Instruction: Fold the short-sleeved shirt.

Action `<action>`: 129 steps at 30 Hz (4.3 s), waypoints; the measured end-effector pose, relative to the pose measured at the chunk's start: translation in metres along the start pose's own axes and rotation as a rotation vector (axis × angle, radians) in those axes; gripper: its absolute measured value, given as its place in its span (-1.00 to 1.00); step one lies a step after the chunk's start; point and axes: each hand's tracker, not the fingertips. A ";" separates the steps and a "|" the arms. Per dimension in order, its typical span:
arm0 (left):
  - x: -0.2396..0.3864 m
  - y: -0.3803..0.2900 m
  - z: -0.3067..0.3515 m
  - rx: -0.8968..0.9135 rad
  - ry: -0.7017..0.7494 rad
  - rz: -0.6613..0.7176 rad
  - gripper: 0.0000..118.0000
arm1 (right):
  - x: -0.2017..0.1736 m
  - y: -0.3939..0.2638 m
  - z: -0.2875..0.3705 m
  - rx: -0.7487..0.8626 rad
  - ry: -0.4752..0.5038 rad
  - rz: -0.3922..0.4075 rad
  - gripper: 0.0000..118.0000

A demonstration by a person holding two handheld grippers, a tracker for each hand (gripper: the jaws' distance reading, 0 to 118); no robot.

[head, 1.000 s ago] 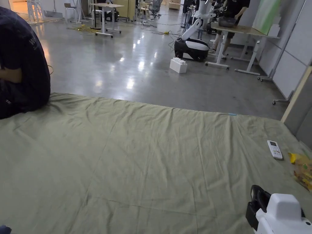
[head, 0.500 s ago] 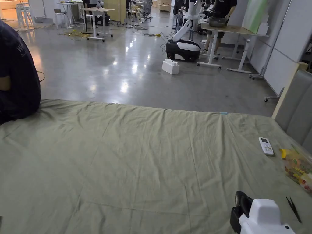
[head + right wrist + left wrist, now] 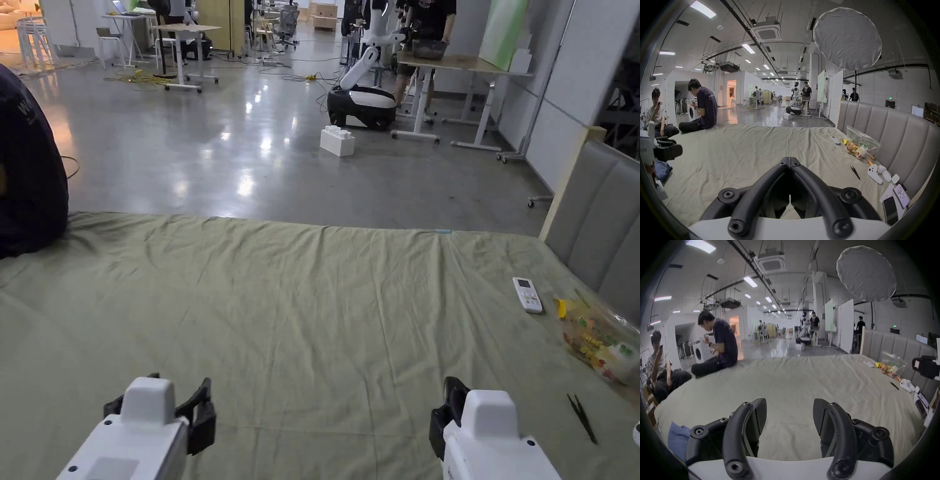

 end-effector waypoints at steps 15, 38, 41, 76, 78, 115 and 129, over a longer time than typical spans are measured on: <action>0.019 0.010 0.026 0.092 0.048 0.016 -0.92 | -0.010 0.001 0.009 0.034 0.022 -0.008 -0.99; 0.013 0.008 0.034 0.087 0.061 0.042 -1.00 | 0.006 0.001 0.011 0.050 -0.004 -0.032 -0.99; 0.013 0.009 0.036 0.094 0.060 0.045 -1.00 | 0.004 0.000 0.013 0.058 -0.017 -0.021 -0.98; 0.010 0.007 0.038 0.137 0.068 0.043 0.72 | 0.002 0.010 0.010 0.120 -0.032 0.025 1.00; 0.011 0.008 0.038 0.133 0.067 0.041 0.72 | -0.002 0.011 0.012 0.120 -0.040 0.031 1.00; 0.002 0.006 0.038 0.072 0.045 0.095 0.72 | 0.019 0.016 -0.004 -0.073 0.023 -0.284 1.00; 0.006 0.002 0.037 0.053 0.025 0.090 0.72 | 0.023 0.016 -0.017 -0.224 0.037 -0.435 1.00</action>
